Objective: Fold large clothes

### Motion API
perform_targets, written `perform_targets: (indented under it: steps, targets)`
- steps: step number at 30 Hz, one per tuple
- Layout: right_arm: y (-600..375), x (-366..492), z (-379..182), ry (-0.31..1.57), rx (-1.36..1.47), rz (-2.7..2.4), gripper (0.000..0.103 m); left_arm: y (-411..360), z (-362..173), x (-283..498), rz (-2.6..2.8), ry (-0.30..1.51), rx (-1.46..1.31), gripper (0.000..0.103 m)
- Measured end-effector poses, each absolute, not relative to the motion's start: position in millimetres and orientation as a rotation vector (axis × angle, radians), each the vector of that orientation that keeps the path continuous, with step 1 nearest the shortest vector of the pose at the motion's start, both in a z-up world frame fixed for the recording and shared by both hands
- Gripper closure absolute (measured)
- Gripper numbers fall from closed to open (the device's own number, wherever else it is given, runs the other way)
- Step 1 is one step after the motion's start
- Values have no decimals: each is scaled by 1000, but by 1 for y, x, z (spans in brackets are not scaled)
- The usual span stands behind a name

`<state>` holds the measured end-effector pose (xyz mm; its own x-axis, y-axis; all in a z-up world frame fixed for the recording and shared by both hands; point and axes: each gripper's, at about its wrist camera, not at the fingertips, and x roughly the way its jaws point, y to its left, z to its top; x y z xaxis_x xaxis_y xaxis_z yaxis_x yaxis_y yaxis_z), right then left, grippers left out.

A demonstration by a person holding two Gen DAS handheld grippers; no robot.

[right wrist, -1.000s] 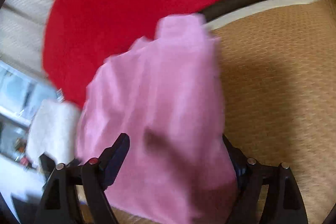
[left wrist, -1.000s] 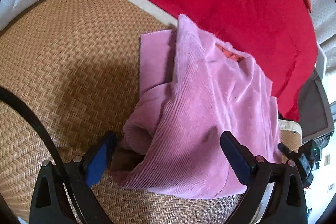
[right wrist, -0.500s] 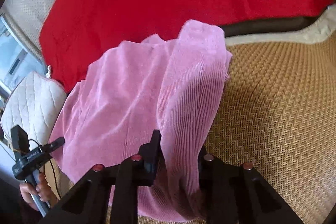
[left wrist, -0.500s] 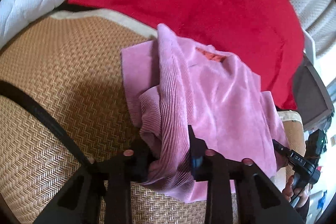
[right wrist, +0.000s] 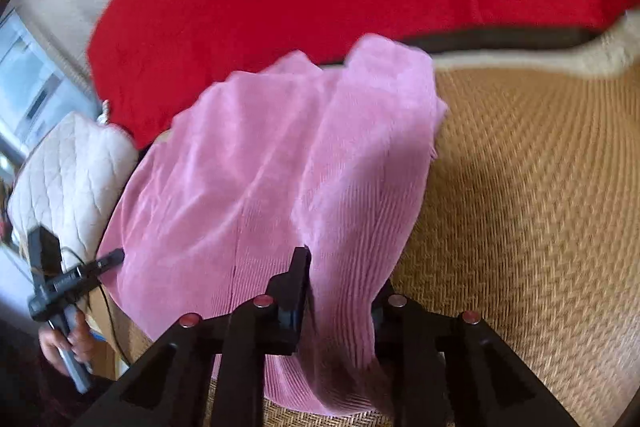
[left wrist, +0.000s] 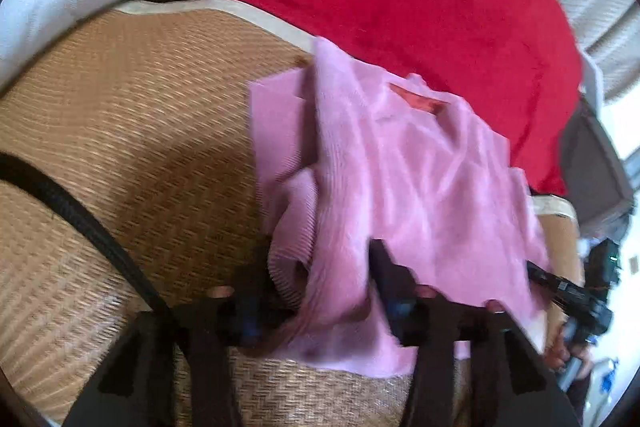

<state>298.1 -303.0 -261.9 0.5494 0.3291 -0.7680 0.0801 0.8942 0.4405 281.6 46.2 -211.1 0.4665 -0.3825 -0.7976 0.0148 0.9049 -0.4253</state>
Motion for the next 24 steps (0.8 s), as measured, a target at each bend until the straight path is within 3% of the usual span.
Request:
perform_targets:
  steps: [4,12,19,24]
  targets:
    - [-322,304,-246,1008,505,114,72,51,-194,280,-181,987,-343,44]
    - [-334,298,-203,757,469,46,72,27,-173,299,-72,847,-200,40]
    - [-315,325,-204,726,386,-78,72,30,-217,329,64,1008,-202,39]
    - [-319,307,-180,588,358,-128,72,41,-204,322,48,970,-217,39]
